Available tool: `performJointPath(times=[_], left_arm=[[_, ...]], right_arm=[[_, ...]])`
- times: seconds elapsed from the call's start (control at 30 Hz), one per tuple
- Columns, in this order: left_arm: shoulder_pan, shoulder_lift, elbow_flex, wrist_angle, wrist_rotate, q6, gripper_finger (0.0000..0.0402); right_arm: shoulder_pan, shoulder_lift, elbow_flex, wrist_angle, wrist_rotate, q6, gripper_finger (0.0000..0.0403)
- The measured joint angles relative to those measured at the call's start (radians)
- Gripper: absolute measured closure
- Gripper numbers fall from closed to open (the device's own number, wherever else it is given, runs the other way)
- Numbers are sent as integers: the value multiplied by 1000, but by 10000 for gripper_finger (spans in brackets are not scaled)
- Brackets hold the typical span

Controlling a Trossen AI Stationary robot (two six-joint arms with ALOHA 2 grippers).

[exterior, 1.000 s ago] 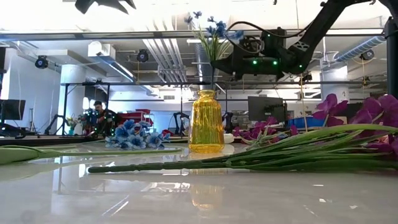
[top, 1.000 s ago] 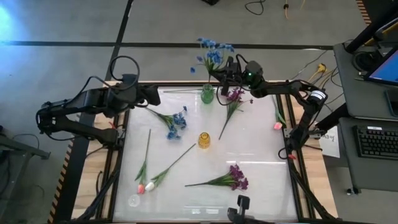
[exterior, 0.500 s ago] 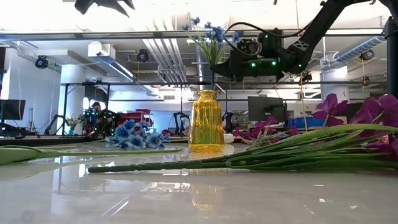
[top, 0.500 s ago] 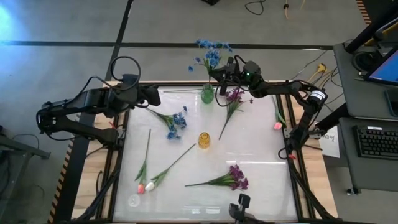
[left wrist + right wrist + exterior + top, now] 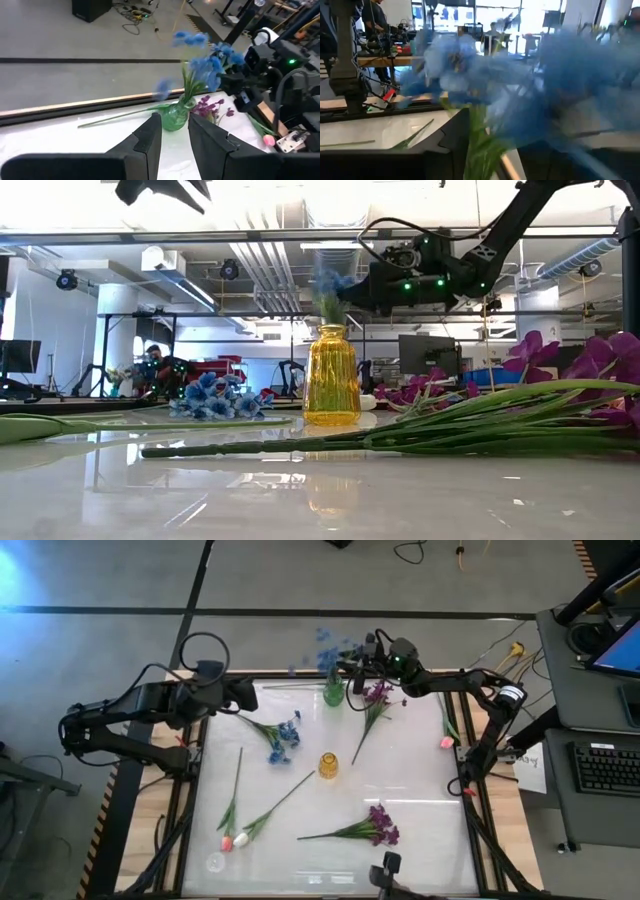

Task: Sort flowers into vase by color
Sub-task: Put the bottom blue flowers into the green vase, then put the bottom white flower into the yellow vase

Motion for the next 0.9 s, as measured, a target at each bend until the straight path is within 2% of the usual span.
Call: performJointPath(times=[0.27, 0.33, 0.43, 0.67, 0.77, 0.9], left_arm=[[0, 2, 0, -46, 26, -71, 316], [1, -2, 0, -58, 102, -90, 316], [0, -6, 0, -139, 286, -169, 316], [-36, 68, 0, -461, 694, -480, 316], [-73, 130, 0, -525, 796, -496, 316], [-113, 207, 0, -558, 832, -487, 316]], right_arm=[[0, -26, 0, -95, 0, 46, 223], [0, -39, 0, -96, 0, 63, 214], [0, -76, 1, -143, 1, 70, 205], [0, -205, 8, -448, 1, 44, 202], [0, -268, 10, -585, 1, 45, 202], [17, -354, 20, -770, 3, 44, 202]])
